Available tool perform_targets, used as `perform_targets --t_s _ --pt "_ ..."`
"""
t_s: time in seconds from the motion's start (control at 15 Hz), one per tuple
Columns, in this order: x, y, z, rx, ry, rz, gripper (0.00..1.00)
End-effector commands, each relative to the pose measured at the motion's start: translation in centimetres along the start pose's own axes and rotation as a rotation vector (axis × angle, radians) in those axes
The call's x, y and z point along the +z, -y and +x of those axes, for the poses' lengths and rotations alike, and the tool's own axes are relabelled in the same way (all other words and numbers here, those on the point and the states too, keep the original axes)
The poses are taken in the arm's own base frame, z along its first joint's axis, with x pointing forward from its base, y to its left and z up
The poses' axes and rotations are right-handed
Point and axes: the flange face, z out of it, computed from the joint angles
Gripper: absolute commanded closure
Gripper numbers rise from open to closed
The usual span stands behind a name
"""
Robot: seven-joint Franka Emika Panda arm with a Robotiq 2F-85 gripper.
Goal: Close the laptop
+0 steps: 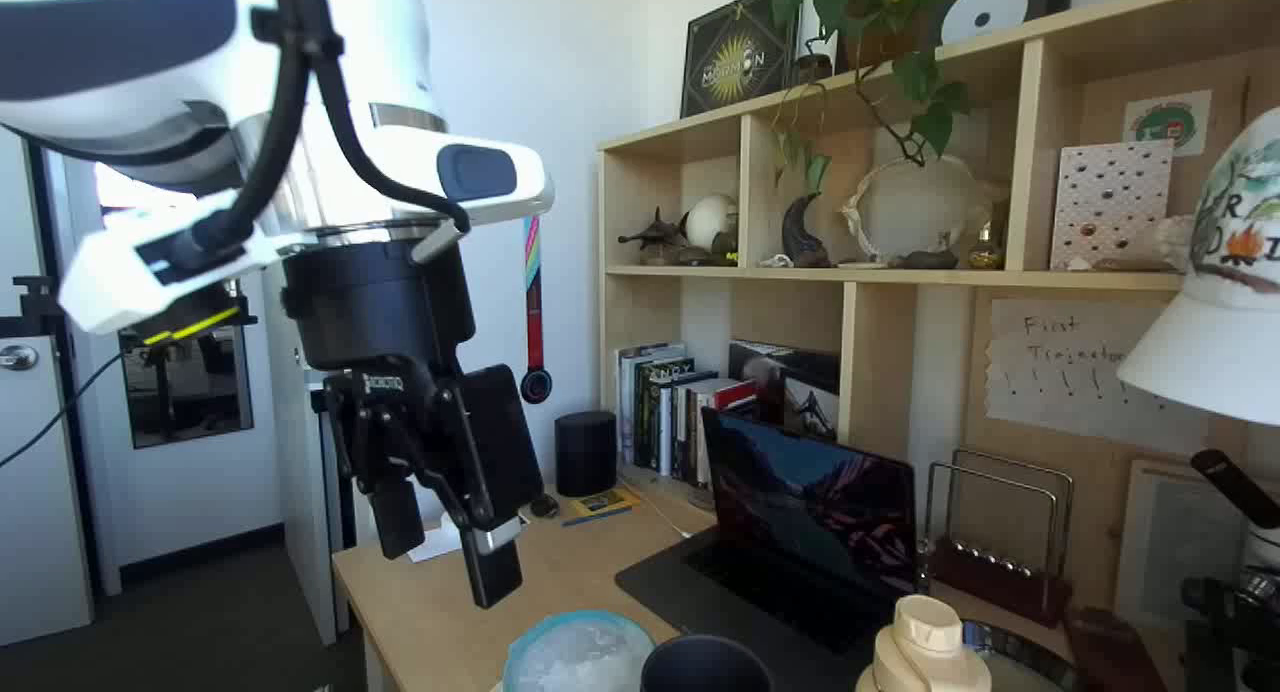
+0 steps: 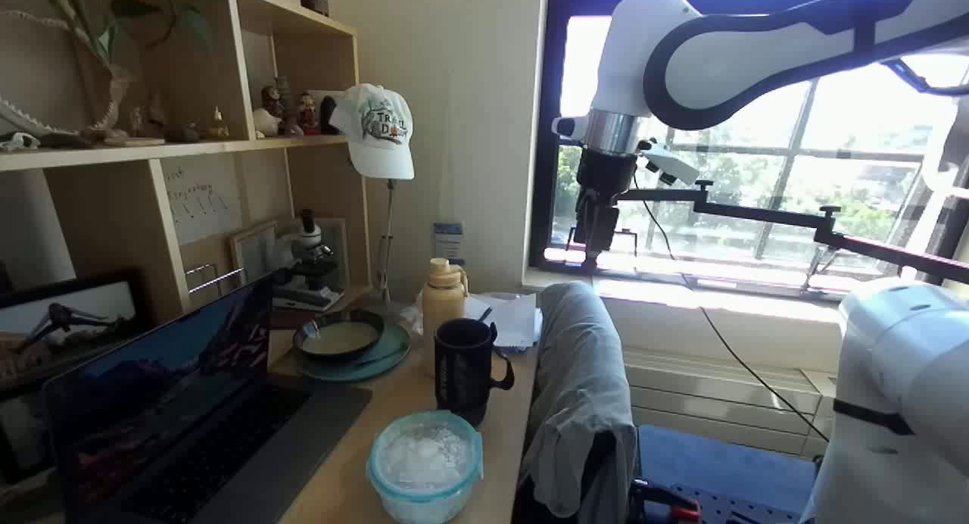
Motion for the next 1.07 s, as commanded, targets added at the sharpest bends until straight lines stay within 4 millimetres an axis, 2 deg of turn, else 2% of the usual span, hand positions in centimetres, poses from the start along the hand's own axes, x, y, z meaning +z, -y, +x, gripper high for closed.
perform_targets --t_s 0.0,0.13,0.27,0.53,0.73,1.0 --pt "-0.1 0.0 0.0 0.000 0.001 0.001 0.00" --pt "0.4 0.8 2.2 -0.004 -0.031 0.016 0.00" --pt "1.0 2.6 5.3 -0.019 -0.075 0.026 0.00" --pt "1.9 6.8 12.8 -0.050 -0.205 0.069 0.00" --pt "1.7 9.7 18.2 -0.102 -0.291 0.065 0.00" --pt "0.4 12.5 24.5 -0.181 -0.357 0.018 0.00"
